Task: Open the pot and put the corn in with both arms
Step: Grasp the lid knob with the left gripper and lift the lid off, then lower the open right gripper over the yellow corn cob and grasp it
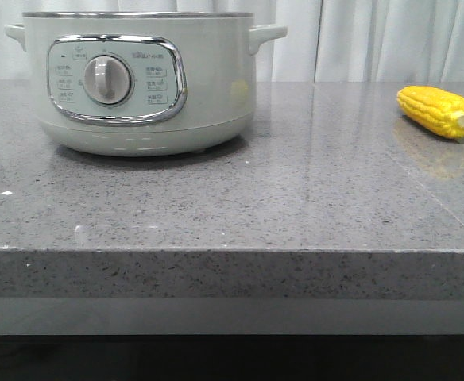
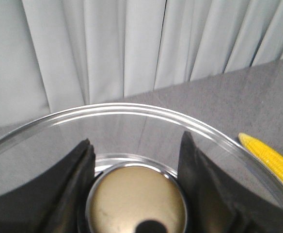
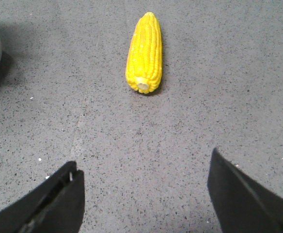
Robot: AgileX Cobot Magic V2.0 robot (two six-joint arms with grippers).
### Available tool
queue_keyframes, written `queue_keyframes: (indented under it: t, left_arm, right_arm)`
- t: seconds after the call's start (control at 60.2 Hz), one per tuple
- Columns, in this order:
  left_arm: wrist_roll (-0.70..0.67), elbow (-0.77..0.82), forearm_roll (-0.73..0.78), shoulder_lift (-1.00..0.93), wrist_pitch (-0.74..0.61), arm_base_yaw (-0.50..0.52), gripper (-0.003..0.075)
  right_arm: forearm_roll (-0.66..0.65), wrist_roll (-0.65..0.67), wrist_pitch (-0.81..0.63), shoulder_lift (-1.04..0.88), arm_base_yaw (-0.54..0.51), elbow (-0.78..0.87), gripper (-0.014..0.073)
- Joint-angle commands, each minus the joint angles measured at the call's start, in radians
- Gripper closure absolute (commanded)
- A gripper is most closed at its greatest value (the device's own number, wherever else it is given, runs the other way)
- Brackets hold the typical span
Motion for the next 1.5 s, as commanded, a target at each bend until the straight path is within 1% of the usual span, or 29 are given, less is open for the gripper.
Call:
queue_keyframes:
  t: [0.0, 0.249, 0.532, 0.814, 1.047, 1.33, 1.479]
  left_arm:
    - [-0.002, -0.021, 0.025, -0.128, -0.099, -0.005, 0.0478]
    - [-0.002, 0.183, 0.032, -0.361, -0.098, -0.005, 0.0478]
    - [-0.002, 0.461, 0.026, -0.660, -0.094, -0.005, 0.0478]
    - [-0.002, 0.694, -0.014, -0.924, -0.077, -0.005, 0.0479]
    - [-0.002, 0.789, -0.032, -1.036, -0.074, -0.005, 0.0479]
    - [-0.002, 0.812, -0.032, -1.045, -0.075, -0.005, 0.0479]
    - [-0.002, 0.812, -0.032, -1.045, -0.075, -0.005, 0.0479]
  right_arm:
    - [-0.008, -0.003, -0.065, 0.003, 0.002, -0.034, 0.0044]
    - [-0.008, -0.003, -0.066, 0.003, 0.002, -0.034, 0.0044]
    - [-0.008, -0.003, -0.066, 0.003, 0.002, -0.034, 0.0044]
    - [-0.008, -0.003, -0.066, 0.003, 0.002, -0.034, 0.0044]
    - [-0.008, -0.003, -0.065, 0.003, 0.002, -0.034, 0.0044]
    - [-0.008, -0.003, -0.058, 0.003, 0.002, -0.034, 0.0044]
    - [-0.008, -0.003, -0.046, 0.023, 0.002, -0.060, 0.0044]
